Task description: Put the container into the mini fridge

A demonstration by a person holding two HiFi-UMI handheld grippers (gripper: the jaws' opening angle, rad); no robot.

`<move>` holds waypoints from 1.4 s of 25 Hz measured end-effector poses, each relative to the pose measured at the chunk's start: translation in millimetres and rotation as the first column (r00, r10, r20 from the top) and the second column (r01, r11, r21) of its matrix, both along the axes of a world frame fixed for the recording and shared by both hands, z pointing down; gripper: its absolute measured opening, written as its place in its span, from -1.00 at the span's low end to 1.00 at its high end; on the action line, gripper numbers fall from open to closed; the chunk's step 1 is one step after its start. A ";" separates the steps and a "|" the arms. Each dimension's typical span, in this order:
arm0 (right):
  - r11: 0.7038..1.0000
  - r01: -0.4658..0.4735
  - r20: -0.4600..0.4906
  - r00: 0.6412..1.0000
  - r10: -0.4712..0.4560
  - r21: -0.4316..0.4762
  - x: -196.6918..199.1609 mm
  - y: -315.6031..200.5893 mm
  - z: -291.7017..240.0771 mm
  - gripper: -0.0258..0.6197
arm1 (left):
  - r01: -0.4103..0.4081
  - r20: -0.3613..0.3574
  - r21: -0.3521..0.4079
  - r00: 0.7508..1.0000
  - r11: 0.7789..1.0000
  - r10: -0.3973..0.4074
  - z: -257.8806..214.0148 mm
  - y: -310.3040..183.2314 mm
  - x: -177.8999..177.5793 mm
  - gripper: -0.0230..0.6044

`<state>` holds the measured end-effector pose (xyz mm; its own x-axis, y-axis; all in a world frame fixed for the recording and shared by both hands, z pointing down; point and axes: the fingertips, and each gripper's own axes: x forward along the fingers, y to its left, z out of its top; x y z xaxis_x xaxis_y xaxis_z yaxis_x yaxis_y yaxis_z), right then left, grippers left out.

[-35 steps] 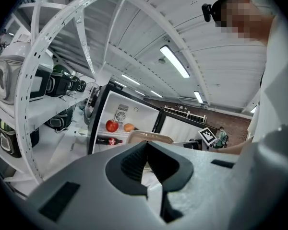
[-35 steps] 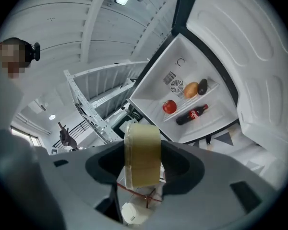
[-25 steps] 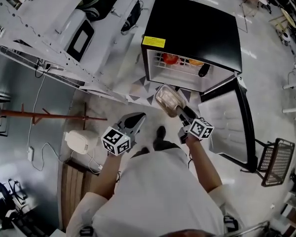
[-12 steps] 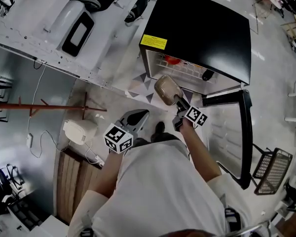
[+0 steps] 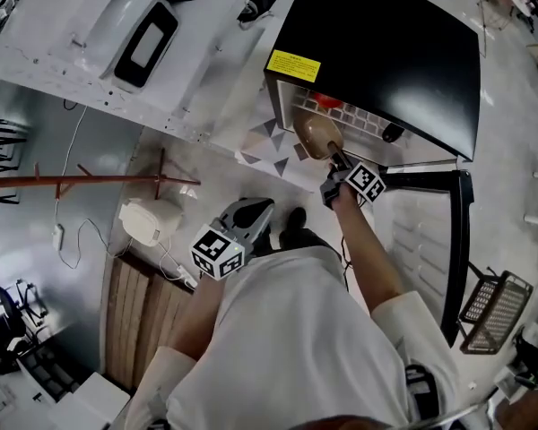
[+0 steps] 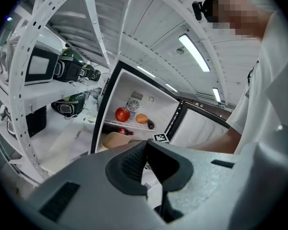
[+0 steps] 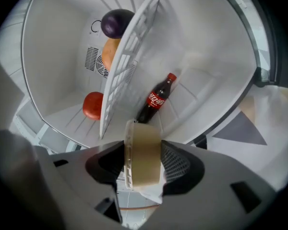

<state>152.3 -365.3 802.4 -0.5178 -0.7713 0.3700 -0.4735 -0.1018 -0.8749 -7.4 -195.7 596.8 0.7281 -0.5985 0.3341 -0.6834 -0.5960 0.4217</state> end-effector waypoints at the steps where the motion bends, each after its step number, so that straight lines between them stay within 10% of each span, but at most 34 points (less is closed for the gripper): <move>1: 1.000 -0.002 0.008 1.000 0.002 0.002 -1.4 -4.3 3.4 -0.21 | -0.003 0.001 -0.004 1.000 1.000 0.003 1.1 0.9 -1.9 -0.91; 24: 0.994 -0.096 -0.258 0.963 0.080 -0.048 22.0 -41.0 39.8 -0.23 | -0.062 0.009 -0.086 0.998 0.994 0.063 26.2 -7.6 -50.6 -0.91; 35: 0.983 0.183 -0.499 0.851 -0.163 -0.011 -26.6 -5.2 35.7 0.16 | -0.069 0.002 -0.103 0.998 0.992 0.069 33.3 -5.8 -52.5 -0.91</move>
